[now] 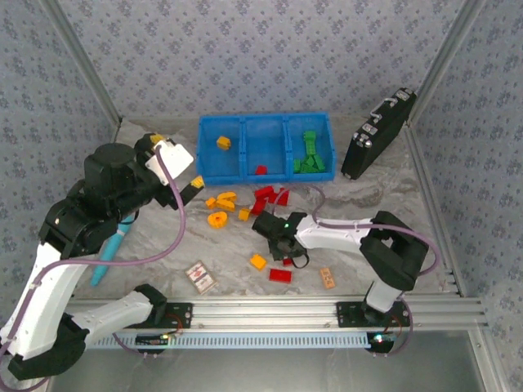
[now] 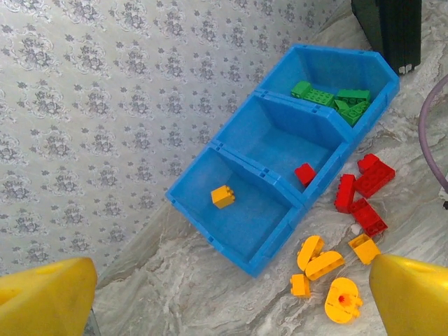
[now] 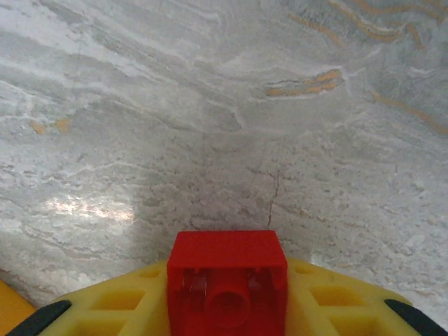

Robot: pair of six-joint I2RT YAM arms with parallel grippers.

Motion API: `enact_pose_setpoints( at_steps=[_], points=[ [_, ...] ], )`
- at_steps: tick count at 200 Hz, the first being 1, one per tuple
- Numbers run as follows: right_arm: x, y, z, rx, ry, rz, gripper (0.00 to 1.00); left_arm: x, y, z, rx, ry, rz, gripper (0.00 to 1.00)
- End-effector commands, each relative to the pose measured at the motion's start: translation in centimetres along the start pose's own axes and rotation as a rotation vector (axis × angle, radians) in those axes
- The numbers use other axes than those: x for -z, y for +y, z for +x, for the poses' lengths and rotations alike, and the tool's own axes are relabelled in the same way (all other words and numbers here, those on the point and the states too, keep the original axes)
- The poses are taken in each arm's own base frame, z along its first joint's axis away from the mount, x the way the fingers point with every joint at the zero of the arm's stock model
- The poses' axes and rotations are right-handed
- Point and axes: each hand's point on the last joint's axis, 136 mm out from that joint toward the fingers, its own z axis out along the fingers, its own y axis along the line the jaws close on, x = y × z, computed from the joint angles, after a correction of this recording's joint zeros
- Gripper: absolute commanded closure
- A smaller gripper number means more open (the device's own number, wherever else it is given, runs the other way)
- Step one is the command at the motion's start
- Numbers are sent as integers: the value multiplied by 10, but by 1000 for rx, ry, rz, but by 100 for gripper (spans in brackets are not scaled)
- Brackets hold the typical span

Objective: Sort the legos into containers by color
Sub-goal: Pick up the lego from the bottom-center of the table, then place the lego in the container.

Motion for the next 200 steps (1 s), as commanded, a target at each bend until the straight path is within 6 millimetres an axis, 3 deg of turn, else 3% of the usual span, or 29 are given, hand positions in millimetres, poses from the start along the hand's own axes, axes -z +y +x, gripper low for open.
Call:
enact_pose_setpoints(
  at_steps=[1, 29, 48, 94, 118, 156, 200],
  points=[
    [9, -5, -10, 78, 2, 67, 62, 0, -1, 2, -11, 4, -5, 0],
    [20, 0, -45, 144, -28, 53, 64, 0, 4, 2, -24, 20, -26, 0],
    [40, 9, -91, 174, -103, 16, 65, 1, 7, 1, -32, 26, -38, 0],
    [72, -5, -218, 161, -302, -16, 65, -1, 12, 6, -54, 46, -73, 0],
    [76, -10, -271, 140, -370, -3, 66, -2, 12, 11, -62, 62, -81, 0],
    [51, -20, -328, 78, -402, -18, 65, 1, 17, 16, -74, 92, -106, 0],
    [15, -29, -357, 37, -399, -52, 61, 7, 17, 32, -51, 164, -109, 0]
  ],
)
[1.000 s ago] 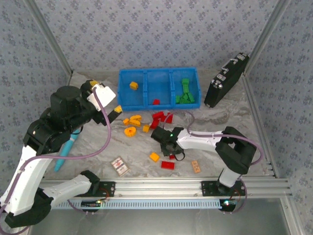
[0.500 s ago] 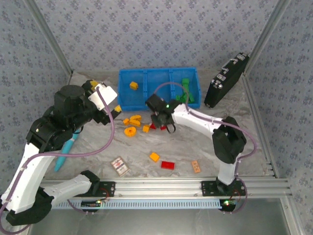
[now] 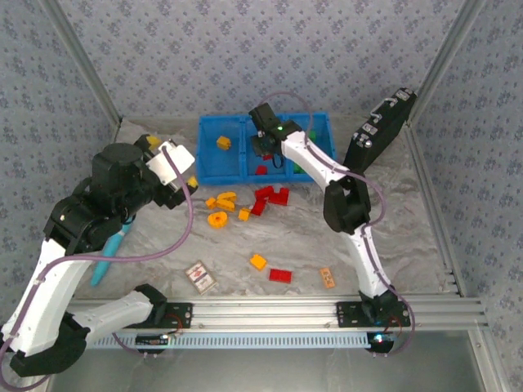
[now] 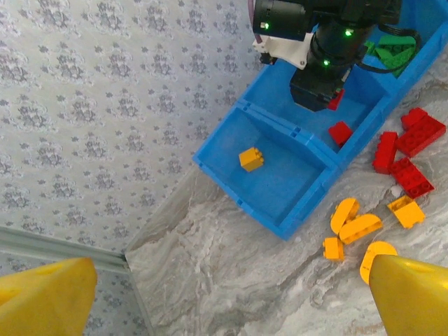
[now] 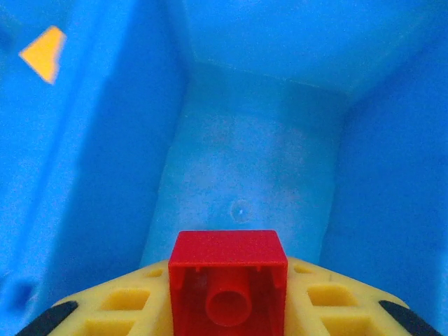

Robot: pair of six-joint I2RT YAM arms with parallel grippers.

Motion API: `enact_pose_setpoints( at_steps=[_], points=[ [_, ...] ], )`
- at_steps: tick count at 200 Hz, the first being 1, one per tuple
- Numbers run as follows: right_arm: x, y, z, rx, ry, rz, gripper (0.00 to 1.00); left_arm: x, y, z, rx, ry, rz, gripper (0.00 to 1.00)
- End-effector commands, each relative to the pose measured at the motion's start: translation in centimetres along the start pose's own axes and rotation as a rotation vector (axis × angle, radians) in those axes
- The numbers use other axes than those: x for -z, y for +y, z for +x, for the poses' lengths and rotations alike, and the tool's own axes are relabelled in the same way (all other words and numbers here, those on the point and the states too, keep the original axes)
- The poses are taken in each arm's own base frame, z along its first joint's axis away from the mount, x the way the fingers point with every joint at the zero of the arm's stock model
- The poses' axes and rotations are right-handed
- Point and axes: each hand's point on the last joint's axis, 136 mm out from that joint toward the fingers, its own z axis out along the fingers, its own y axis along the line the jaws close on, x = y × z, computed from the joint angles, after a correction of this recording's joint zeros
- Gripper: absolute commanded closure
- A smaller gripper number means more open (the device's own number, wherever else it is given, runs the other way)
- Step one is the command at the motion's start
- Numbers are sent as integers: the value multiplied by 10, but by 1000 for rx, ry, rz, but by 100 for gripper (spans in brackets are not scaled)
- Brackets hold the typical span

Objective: Sort the legos into containers by color
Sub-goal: Place the lego in the container.

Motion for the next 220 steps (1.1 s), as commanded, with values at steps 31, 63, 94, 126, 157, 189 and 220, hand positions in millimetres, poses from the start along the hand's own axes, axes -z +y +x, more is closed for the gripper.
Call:
enact_pose_setpoints(
  at_steps=[31, 63, 94, 126, 157, 189, 220],
  points=[
    [-22, -13, -8, -28, 5, -19, 56, -1, 7, 26, -31, 116, -70, 0],
    [-8, -11, -13, -34, -1, -44, 55, -5, 10, 16, -17, 93, -75, 0],
    [27, -7, -10, 11, -20, -60, 56, -9, 10, 9, -5, 81, -64, 0],
    [82, 17, 12, 195, -58, -184, 57, -11, 5, 6, 10, 60, -42, 0],
    [141, 31, 71, 577, -101, -254, 59, -11, -1, -1, 38, 14, -11, 0],
    [189, 13, 140, 716, -62, -211, 62, -13, -4, -5, 54, -15, 2, 0],
    [237, 21, 210, 876, -154, -287, 57, -15, -4, -14, 69, -65, 1, 0]
  ],
)
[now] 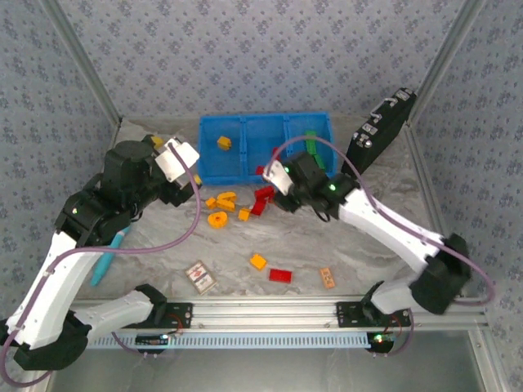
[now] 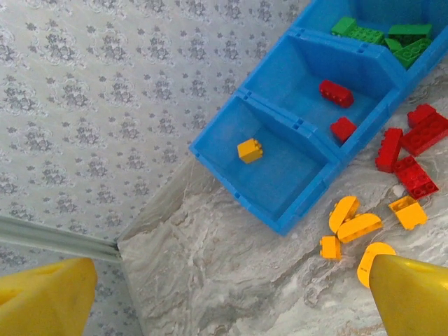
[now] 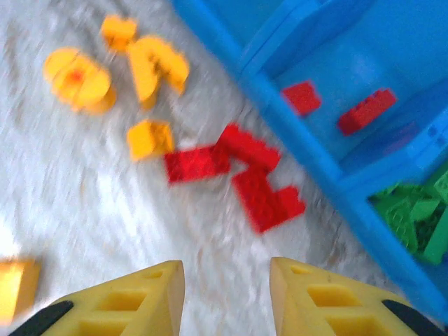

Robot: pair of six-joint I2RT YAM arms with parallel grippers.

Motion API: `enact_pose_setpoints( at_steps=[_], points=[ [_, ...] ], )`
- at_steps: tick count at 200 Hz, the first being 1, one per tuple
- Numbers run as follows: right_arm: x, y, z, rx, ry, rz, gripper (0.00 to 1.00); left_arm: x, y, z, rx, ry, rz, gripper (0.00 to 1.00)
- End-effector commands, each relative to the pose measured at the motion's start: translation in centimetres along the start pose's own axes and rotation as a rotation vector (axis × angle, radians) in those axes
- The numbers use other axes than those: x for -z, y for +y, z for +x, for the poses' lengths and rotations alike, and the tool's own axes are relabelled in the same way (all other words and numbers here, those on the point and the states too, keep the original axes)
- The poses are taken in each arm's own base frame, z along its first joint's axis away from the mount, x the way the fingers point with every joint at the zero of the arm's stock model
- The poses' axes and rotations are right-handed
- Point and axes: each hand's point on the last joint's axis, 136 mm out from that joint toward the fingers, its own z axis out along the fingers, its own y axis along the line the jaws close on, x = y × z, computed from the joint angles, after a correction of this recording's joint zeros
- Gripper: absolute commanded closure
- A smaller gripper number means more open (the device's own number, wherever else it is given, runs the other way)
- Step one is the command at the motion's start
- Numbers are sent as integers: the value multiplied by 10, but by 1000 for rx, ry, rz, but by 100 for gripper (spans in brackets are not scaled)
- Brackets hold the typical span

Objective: Sort the legos into containers by color
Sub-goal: Place the lego in the container, then pick up the lego from the bottom-center of the table.

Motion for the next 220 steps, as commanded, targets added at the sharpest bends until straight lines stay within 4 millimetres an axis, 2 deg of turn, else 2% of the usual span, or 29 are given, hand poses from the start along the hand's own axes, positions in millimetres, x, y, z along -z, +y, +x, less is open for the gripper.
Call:
enact_pose_setpoints(
  at_steps=[1, 8, 36, 73, 97, 116, 172, 220],
  points=[
    [26, 36, 32, 187, -30, -29, 57, 4, -1, -17, 33, -88, 10, 0],
    [35, 50, 42, 244, -64, -45, 55, 5, -1, -20, 37, -99, 13, 0],
    [65, 81, 53, 345, -235, -107, 53, 5, -1, -27, 45, -124, 26, 0],
    [71, 105, 83, 427, -132, -161, 49, 11, 3, -28, 84, -135, 13, 0],
    [60, 128, 108, 494, -67, -221, 48, 14, 5, -26, 97, -153, -5, 0],
    [46, 138, 120, 511, -32, -241, 49, 11, 2, -22, 93, -141, -4, 0],
    [10, 149, 117, 467, -22, -232, 52, 3, -1, -14, 71, -115, -12, 0],
    [-9, 159, 117, 486, 18, -244, 52, -1, -6, -14, 40, -115, 10, 0]
  ],
)
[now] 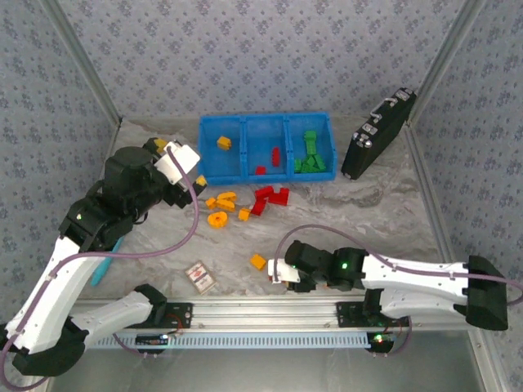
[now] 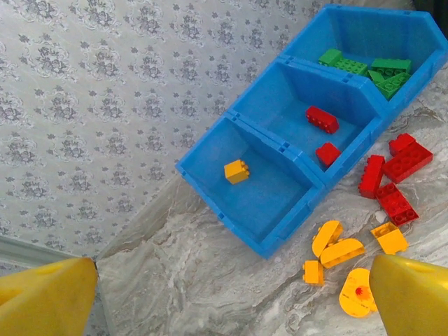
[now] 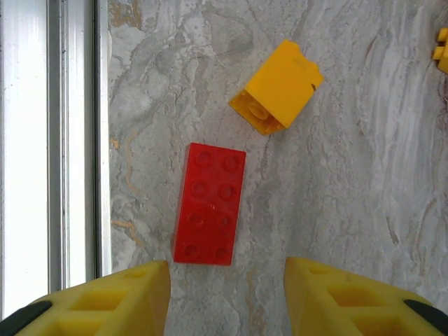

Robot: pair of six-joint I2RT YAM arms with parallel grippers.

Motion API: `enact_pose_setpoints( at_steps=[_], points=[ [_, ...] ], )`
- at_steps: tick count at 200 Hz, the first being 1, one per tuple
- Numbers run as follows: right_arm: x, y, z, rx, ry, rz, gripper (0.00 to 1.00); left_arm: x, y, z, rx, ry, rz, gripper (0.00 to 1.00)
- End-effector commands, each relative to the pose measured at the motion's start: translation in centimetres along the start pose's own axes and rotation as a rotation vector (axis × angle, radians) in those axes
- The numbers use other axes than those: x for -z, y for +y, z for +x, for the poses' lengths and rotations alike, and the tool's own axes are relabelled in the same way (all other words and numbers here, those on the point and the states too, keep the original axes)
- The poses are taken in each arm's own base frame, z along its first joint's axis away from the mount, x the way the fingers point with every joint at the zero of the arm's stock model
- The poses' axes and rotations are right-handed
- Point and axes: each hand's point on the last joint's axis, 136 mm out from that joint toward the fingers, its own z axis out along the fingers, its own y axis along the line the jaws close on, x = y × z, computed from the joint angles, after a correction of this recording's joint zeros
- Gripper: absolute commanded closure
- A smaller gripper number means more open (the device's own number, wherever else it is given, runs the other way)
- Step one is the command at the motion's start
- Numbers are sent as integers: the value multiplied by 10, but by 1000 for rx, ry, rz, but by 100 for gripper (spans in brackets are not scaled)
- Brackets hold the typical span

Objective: Sort the legos into containers by color
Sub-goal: Pick up the lego from the bottom-center of the table.

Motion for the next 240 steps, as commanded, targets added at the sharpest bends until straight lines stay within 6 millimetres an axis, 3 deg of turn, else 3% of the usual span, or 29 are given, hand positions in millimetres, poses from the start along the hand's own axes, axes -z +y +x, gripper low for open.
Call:
enact_pose_setpoints(
  at_steps=[1, 49, 103, 200, 240],
  points=[
    [-7, -4, -9, -16, -14, 16, 52, 3, 3, -11, -13, -44, -7, 0],
    [-32, 2, -7, 1, 50, -22, 48, 2, 5, -6, -17, -28, -9, 0],
    [-45, -8, -3, 0, 94, 27, 43, -5, 6, 4, -7, -6, -5, 0],
    [-67, -2, 11, 3, 174, -27, 43, -15, 5, 11, -6, 14, -6, 0],
    [-74, -1, 15, 23, 204, -65, 49, -17, 7, 11, -4, 17, -8, 0]
  ],
)
